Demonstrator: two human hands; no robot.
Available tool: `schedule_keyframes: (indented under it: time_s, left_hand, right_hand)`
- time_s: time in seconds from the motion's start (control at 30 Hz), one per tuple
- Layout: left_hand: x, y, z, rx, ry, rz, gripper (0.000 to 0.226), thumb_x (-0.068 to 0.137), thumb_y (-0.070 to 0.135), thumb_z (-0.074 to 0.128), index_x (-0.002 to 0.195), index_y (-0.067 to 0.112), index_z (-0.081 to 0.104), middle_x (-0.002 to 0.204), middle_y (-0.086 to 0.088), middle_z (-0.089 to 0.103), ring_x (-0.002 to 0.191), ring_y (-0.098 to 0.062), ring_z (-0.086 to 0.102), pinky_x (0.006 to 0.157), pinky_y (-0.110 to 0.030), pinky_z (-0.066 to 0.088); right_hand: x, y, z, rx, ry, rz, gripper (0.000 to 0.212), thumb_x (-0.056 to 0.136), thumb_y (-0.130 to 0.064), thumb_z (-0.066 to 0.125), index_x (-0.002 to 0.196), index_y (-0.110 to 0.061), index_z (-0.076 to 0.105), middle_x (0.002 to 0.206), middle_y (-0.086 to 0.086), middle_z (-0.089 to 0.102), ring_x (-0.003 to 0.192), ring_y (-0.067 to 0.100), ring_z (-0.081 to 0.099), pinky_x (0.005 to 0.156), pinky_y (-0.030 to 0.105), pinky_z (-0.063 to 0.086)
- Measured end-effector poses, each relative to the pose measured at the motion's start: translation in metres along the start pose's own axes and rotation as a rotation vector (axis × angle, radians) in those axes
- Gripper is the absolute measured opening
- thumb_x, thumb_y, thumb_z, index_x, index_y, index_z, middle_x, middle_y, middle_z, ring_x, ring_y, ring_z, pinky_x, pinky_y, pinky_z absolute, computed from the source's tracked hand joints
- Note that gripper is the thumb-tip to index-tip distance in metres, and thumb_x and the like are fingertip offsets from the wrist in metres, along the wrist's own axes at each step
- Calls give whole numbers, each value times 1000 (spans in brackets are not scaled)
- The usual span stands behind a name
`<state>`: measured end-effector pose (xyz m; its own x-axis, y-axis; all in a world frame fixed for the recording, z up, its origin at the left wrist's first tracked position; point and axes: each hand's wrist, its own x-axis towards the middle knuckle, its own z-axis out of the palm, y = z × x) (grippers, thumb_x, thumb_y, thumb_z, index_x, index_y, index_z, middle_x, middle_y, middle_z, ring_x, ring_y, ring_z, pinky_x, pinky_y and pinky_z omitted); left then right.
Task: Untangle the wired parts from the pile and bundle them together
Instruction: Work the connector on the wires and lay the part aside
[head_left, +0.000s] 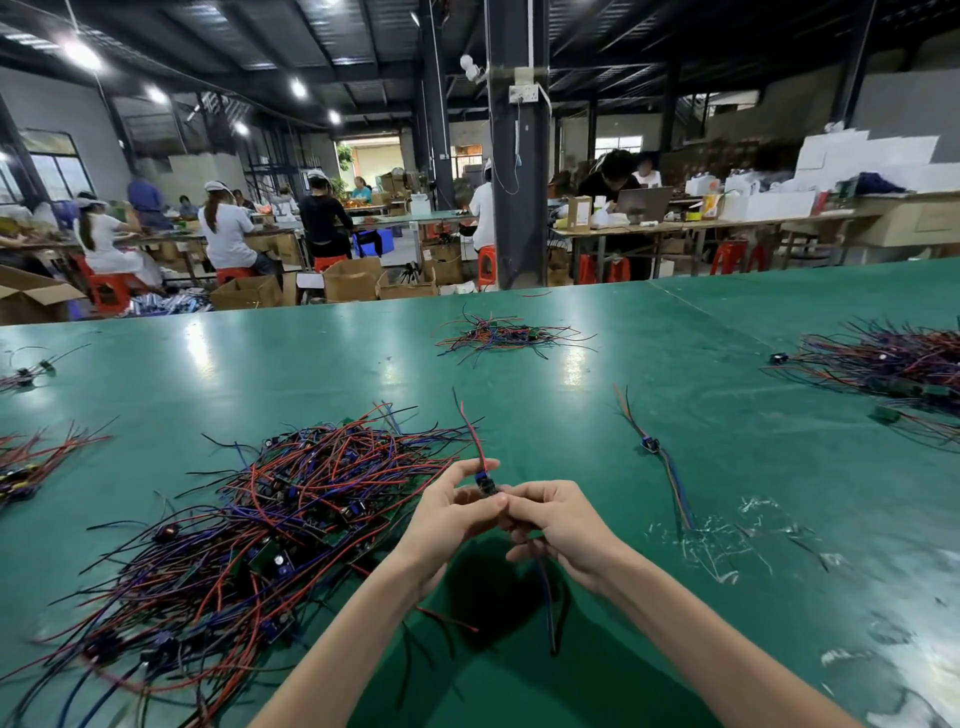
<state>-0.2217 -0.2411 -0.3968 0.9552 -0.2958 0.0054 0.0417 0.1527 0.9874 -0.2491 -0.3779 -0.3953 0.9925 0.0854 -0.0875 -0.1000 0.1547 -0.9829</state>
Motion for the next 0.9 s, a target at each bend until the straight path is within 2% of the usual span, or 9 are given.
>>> schedule_keyframes:
  time_s: [0.13,0.3,0.4,0.6,0.8,0.9]
  left_hand:
    - [1,-3,-2,-16,20,22,31,86,-5,61,112,11,59,89,-19,58,74,-24,59,72,-26,54]
    - [2,-7,-3,-15,32,30,32,85,-2,64,113,13,62,75,-10,58,72,-22,59,80,-34,51]
    - [3,-7,-3,-35,61,34,30,83,-3,65,108,15,64,65,-3,53,64,-15,63,78,-30,54]
    - [4,-9,-4,-28,126,44,31,80,-2,69,106,15,66,67,-6,47,66,-20,53,74,-33,50]
    - [4,-9,-5,-41,97,33,37,79,0,70,113,13,64,82,-17,56,75,-24,57,75,-32,53]
    - [3,-9,-7,-63,83,30,39,79,-1,70,115,13,63,82,-18,59,73,-23,60,75,-30,54]
  right_hand:
    - [-1,-1,-1,-29,-7,8,12,89,0,59,83,-3,68,63,6,62,47,7,53,46,25,53]
    - [-2,-2,-1,-60,2,-3,11,90,-1,60,80,0,65,59,7,59,45,8,52,45,24,52]
    - [-2,-2,-2,-100,11,3,14,90,-4,60,78,0,64,56,5,58,42,7,51,44,23,51]
    - [-3,-1,0,-125,-72,24,12,86,6,60,79,-3,63,58,2,65,47,8,58,49,20,51]
    - [-2,1,0,-130,-56,19,14,88,4,59,77,-5,62,56,0,64,46,7,58,47,20,50]
    - [-2,2,0,-112,-35,14,15,88,3,60,77,-7,64,58,1,65,48,8,58,49,21,51]
